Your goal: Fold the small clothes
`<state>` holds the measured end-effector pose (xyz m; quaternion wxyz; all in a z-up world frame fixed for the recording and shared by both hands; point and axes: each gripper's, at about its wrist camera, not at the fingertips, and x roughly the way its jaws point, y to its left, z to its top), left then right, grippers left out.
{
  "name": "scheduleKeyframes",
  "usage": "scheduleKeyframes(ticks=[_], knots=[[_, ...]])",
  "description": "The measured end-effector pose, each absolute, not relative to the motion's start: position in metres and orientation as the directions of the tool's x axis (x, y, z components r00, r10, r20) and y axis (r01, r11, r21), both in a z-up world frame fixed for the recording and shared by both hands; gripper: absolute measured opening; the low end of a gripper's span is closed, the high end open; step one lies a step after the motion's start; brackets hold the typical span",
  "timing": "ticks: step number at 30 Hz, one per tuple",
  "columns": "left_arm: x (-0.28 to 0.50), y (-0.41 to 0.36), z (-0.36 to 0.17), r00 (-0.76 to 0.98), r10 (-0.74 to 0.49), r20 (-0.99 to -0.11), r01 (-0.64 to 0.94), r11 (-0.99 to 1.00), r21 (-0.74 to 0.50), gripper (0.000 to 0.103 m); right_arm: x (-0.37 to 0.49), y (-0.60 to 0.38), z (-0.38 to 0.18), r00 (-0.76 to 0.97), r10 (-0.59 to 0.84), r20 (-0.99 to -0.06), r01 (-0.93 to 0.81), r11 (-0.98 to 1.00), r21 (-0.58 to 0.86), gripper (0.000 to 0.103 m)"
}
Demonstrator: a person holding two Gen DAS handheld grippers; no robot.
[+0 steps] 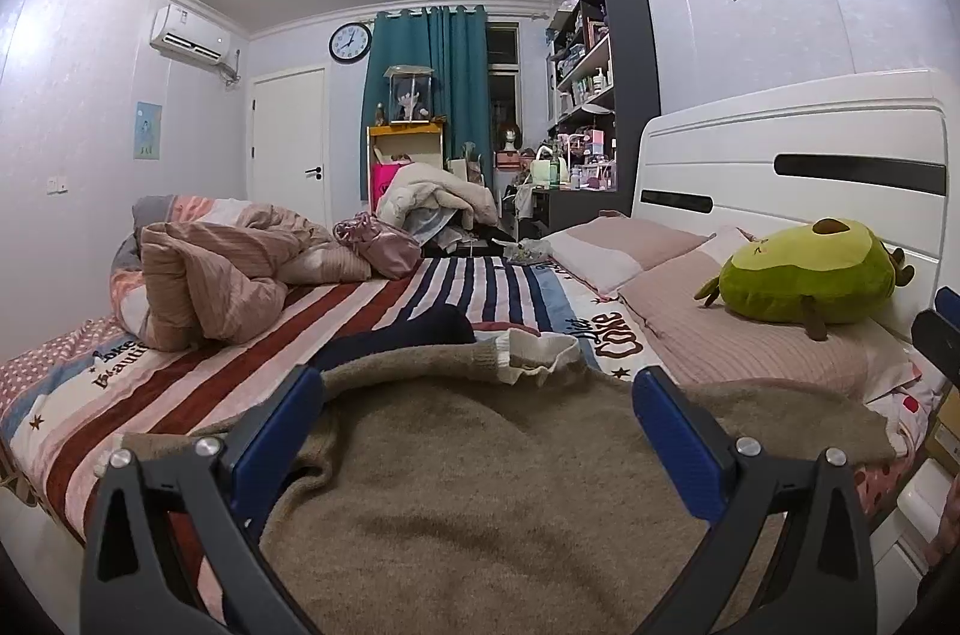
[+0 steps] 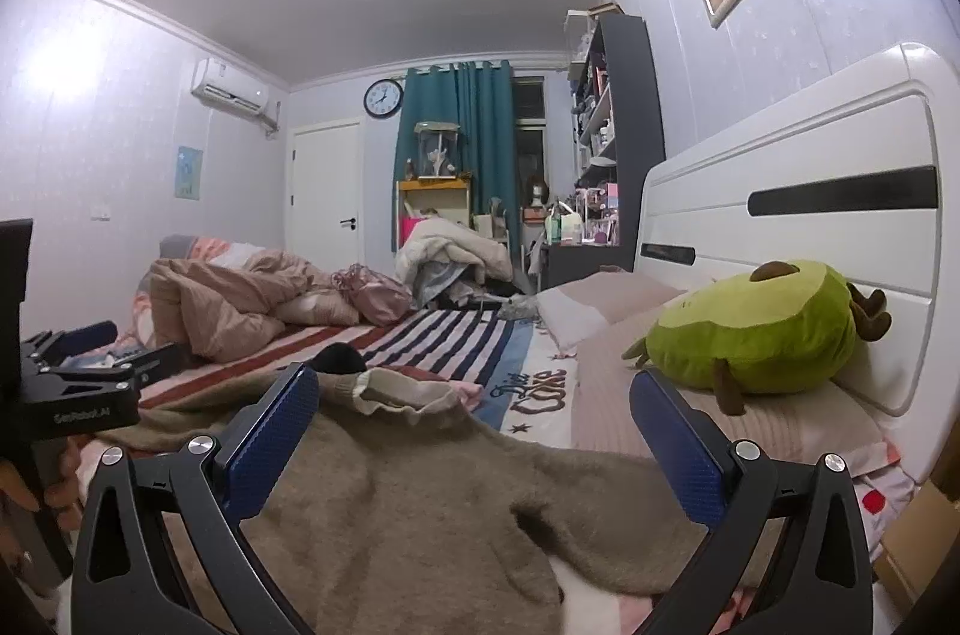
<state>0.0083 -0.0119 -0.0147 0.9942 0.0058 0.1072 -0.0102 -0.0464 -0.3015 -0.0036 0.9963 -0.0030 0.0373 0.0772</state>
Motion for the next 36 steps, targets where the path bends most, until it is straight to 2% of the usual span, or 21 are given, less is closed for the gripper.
scheduleKeyframes(ticks=[36], knots=[[-0.008,-0.004,-0.015,0.98,0.002,-0.198,-0.001,1.0,0.0,0.102,-0.053,-0.295,-0.006,0.98,0.173,-0.098,-0.175,0.985,-0.006,0.103]])
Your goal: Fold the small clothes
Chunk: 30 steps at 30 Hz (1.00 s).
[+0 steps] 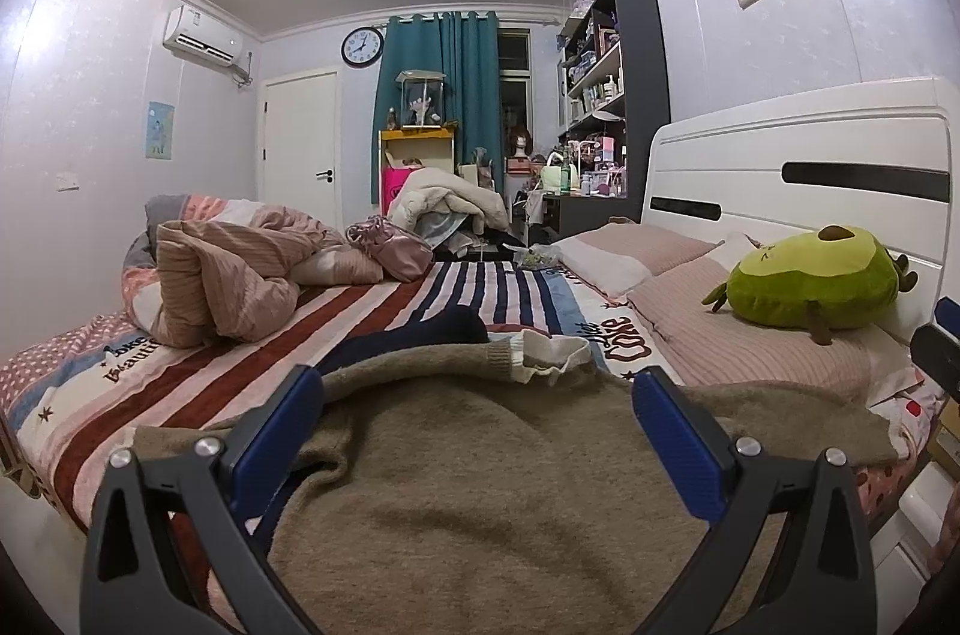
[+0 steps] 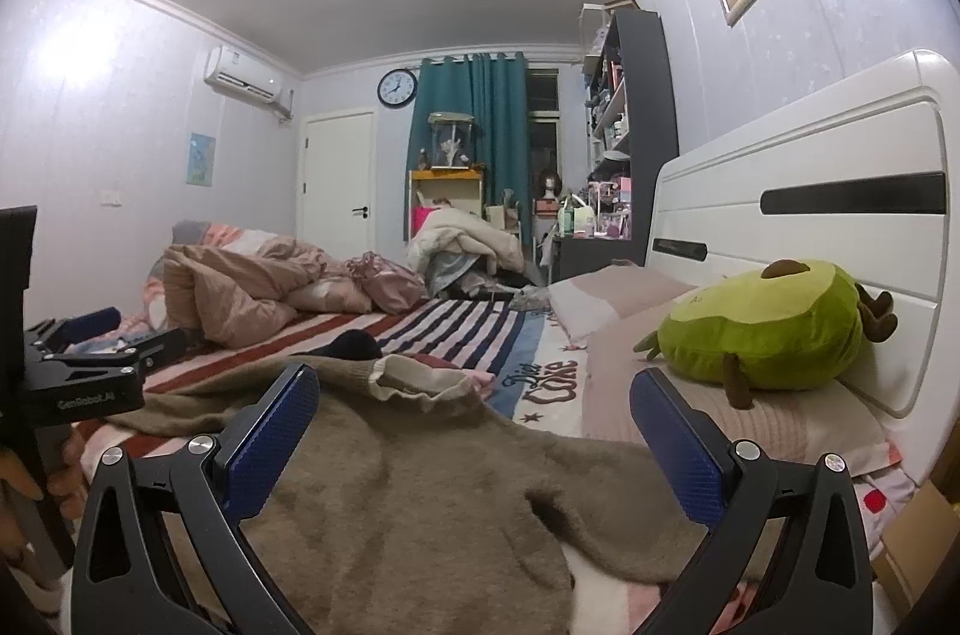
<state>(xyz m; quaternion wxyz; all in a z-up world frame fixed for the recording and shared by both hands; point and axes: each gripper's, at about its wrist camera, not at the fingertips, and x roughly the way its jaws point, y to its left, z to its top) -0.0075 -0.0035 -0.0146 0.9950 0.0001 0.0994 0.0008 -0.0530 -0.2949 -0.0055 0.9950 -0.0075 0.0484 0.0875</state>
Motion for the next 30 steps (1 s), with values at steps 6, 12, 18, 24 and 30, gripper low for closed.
scheduleKeyframes(ticks=[6,12,18,24,30], knots=[[-0.01,0.0,-0.016,0.98,0.006,-0.198,-0.007,1.0,-0.007,0.102,-0.052,-0.294,-0.007,0.979,0.174,-0.108,-0.175,0.985,0.0,0.103],[-0.007,0.007,-0.023,0.975,0.022,-0.22,-0.026,1.0,-0.014,0.102,-0.047,-0.288,-0.011,0.975,0.184,-0.124,-0.185,0.983,0.002,0.103],[-0.003,0.016,-0.026,0.972,0.029,-0.231,-0.035,0.999,-0.023,0.102,-0.043,-0.282,-0.013,0.971,0.201,-0.132,-0.202,0.979,0.004,0.103],[0.01,0.033,-0.033,0.966,0.042,-0.255,-0.057,0.997,-0.052,0.102,-0.03,-0.273,-0.017,0.963,0.218,-0.162,-0.217,0.976,0.021,0.103],[0.033,0.076,-0.059,0.942,0.053,-0.33,-0.099,0.988,-0.122,0.102,0.002,-0.253,-0.035,0.944,0.234,-0.232,-0.235,0.972,0.024,0.103]])
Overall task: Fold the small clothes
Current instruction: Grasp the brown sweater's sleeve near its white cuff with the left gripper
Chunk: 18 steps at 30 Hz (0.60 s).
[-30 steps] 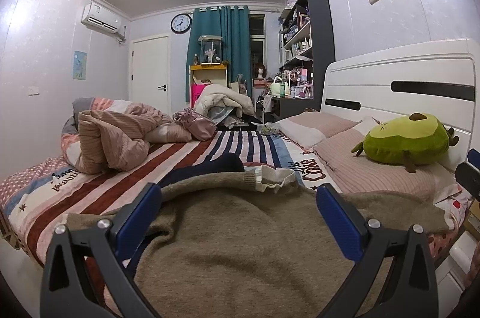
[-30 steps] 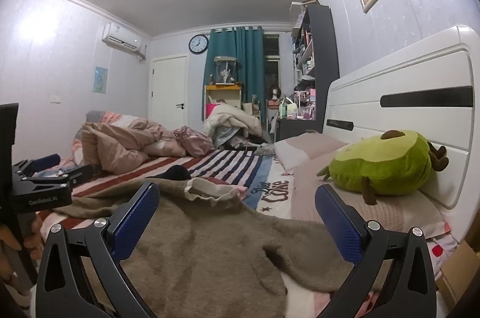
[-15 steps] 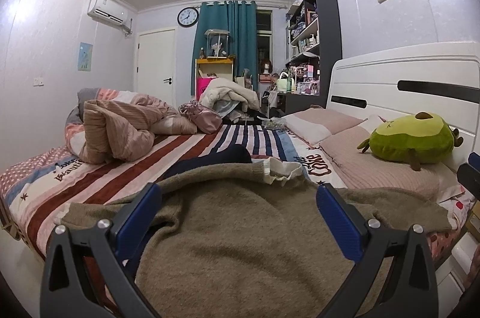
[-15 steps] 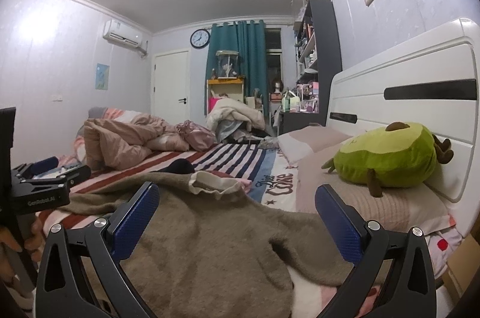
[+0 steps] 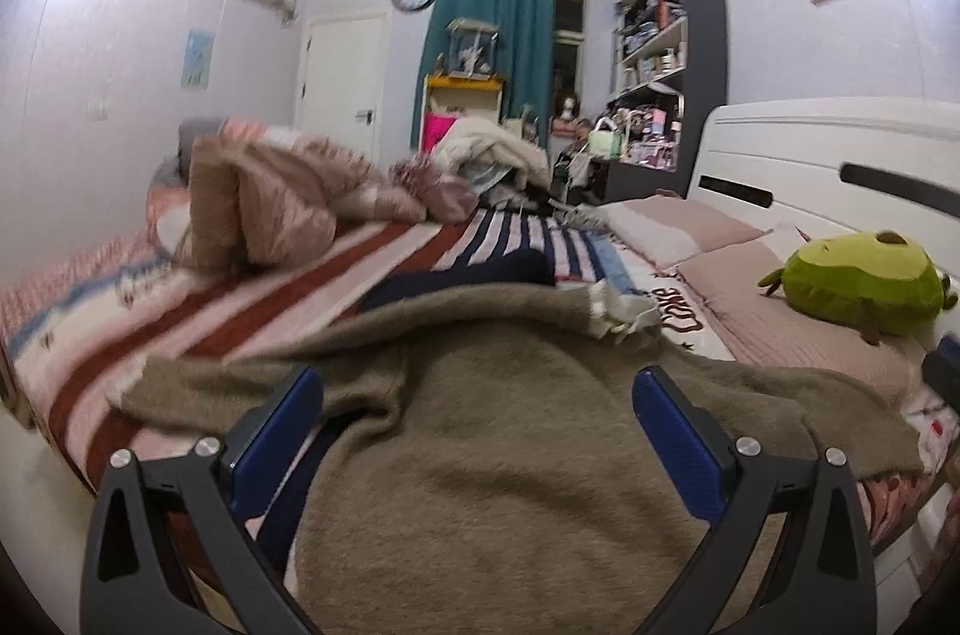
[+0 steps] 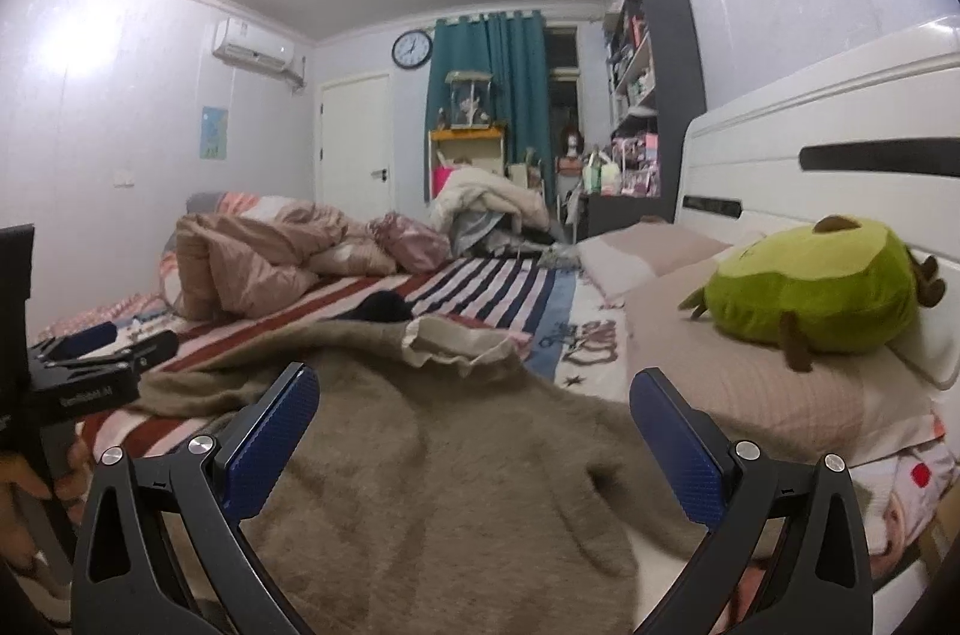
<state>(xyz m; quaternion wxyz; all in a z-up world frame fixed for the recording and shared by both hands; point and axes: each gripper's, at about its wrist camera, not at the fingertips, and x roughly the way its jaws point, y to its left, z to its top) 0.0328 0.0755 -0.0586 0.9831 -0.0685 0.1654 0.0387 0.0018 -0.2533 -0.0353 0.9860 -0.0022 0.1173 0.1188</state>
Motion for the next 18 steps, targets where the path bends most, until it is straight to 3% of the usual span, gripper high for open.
scheduleKeyframes(ticks=[3,5,7,9,12,13,18], knots=[[0.051,0.114,-0.083,0.915,0.037,-0.402,-0.132,0.969,-0.21,0.102,0.028,-0.241,-0.055,0.905,0.291,-0.312,-0.289,0.956,0.053,0.103],[0.064,0.14,-0.103,0.892,0.027,-0.452,-0.163,0.95,-0.265,0.102,0.047,-0.233,-0.071,0.868,0.34,-0.361,-0.332,0.939,0.086,0.096],[0.074,0.163,-0.124,0.867,0.02,-0.497,-0.2,0.929,-0.312,0.102,0.063,-0.226,-0.085,0.845,0.357,-0.398,-0.344,0.933,0.105,0.064],[0.085,0.183,-0.145,0.842,0.006,-0.539,-0.236,0.903,-0.359,0.101,0.08,-0.216,-0.102,0.811,0.371,-0.451,-0.363,0.925,0.109,0.05],[0.105,0.204,-0.173,0.81,-0.036,-0.585,-0.262,0.87,-0.417,0.09,0.096,-0.207,-0.121,0.765,0.404,-0.502,-0.395,0.909,0.13,0.028],[0.111,0.21,-0.181,0.801,-0.052,-0.596,-0.271,0.857,-0.439,0.086,0.101,-0.206,-0.126,0.753,0.412,-0.513,-0.4,0.906,0.141,0.027],[0.135,0.232,-0.205,0.788,-0.084,-0.61,-0.314,0.797,-0.516,0.085,0.124,-0.201,-0.134,0.731,0.423,-0.535,-0.407,0.9,0.156,0.027]])
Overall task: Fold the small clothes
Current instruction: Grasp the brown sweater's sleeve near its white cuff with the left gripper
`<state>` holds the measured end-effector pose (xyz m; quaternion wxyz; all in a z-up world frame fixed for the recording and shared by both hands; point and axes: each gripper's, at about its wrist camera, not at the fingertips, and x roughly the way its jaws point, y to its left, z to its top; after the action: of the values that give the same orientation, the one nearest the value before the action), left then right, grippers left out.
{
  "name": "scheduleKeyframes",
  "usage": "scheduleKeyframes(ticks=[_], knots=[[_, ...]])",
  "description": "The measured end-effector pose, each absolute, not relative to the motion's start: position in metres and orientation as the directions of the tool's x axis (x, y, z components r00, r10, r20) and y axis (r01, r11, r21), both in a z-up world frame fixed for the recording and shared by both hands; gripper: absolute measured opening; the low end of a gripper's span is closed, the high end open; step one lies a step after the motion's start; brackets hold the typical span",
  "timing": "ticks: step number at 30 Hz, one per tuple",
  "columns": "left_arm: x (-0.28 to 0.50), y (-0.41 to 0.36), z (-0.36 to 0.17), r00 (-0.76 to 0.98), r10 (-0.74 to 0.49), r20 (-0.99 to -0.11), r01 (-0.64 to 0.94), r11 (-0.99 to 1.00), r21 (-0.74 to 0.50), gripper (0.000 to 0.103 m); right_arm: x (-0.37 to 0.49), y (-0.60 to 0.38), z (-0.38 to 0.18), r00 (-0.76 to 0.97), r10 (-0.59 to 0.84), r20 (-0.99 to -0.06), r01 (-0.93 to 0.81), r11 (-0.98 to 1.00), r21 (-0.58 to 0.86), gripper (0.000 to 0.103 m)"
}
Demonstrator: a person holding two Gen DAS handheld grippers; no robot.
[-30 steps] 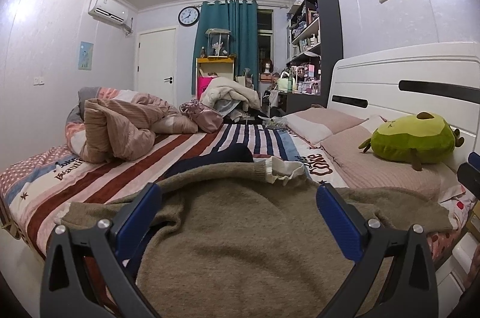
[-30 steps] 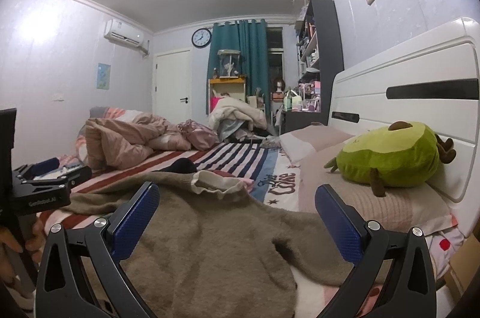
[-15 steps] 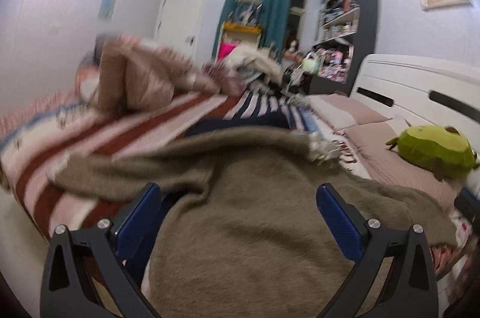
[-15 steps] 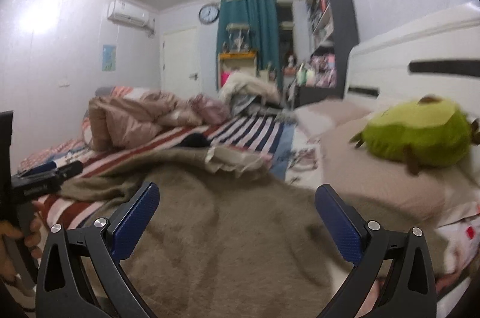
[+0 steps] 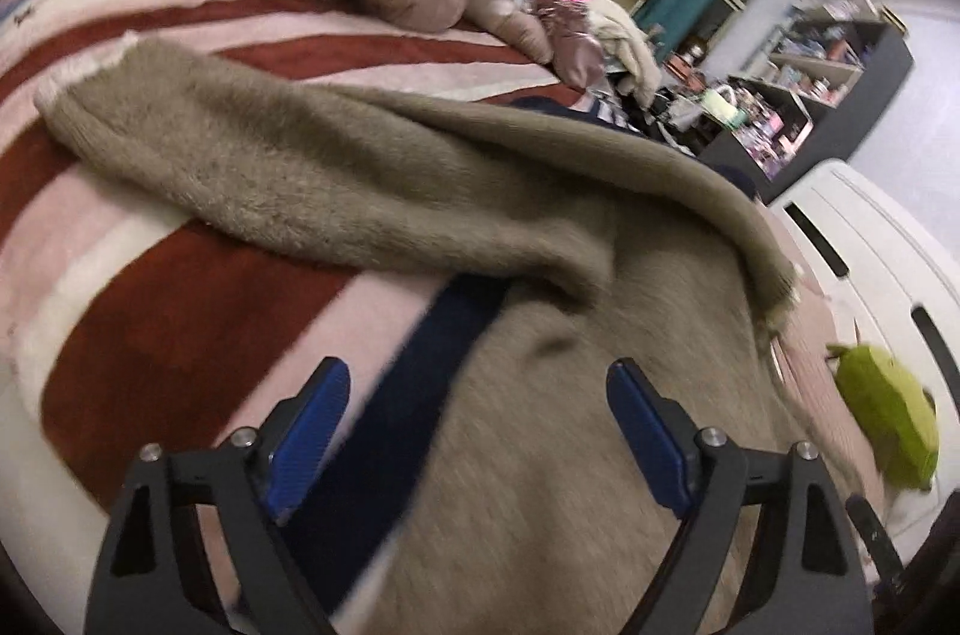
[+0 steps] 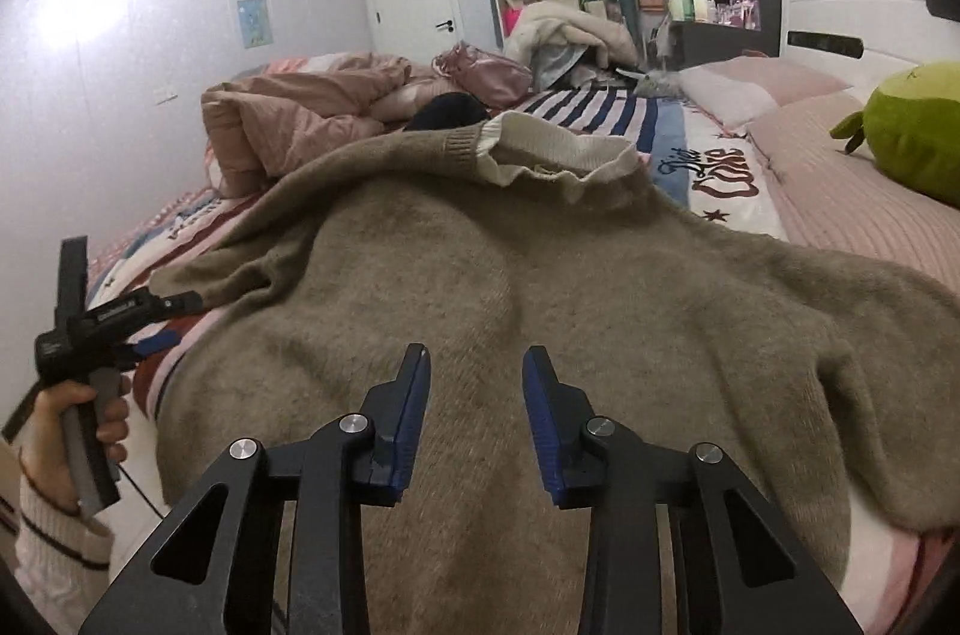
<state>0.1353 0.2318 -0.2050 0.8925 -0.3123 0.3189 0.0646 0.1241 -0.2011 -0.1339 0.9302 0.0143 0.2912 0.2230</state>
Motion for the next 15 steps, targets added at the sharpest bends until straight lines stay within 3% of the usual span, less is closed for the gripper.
scheduleKeyframes(ticks=[5,8,11,13,15], knots=[[0.162,0.257,-0.217,0.809,-0.128,-0.574,-0.319,0.724,-0.611,0.085,0.146,-0.197,-0.137,0.729,0.422,-0.538,-0.404,0.901,0.16,0.027],[0.178,0.269,-0.218,0.805,-0.113,-0.583,-0.345,0.709,-0.615,0.075,0.158,-0.196,-0.144,0.714,0.423,-0.557,-0.396,0.901,0.176,0.027],[0.183,0.285,-0.22,0.805,-0.103,-0.585,-0.38,0.667,-0.641,0.052,0.167,-0.195,-0.154,0.671,0.46,-0.582,-0.414,0.883,0.221,0.028],[0.186,0.292,-0.221,0.795,-0.076,-0.602,-0.408,0.667,-0.623,0.026,0.17,-0.194,-0.158,0.655,0.475,-0.587,-0.418,0.875,0.242,0.028],[0.189,0.293,-0.22,0.791,-0.065,-0.608,-0.406,0.688,-0.601,0.013,0.171,-0.192,-0.161,0.649,0.48,-0.591,-0.419,0.873,0.25,0.028]])
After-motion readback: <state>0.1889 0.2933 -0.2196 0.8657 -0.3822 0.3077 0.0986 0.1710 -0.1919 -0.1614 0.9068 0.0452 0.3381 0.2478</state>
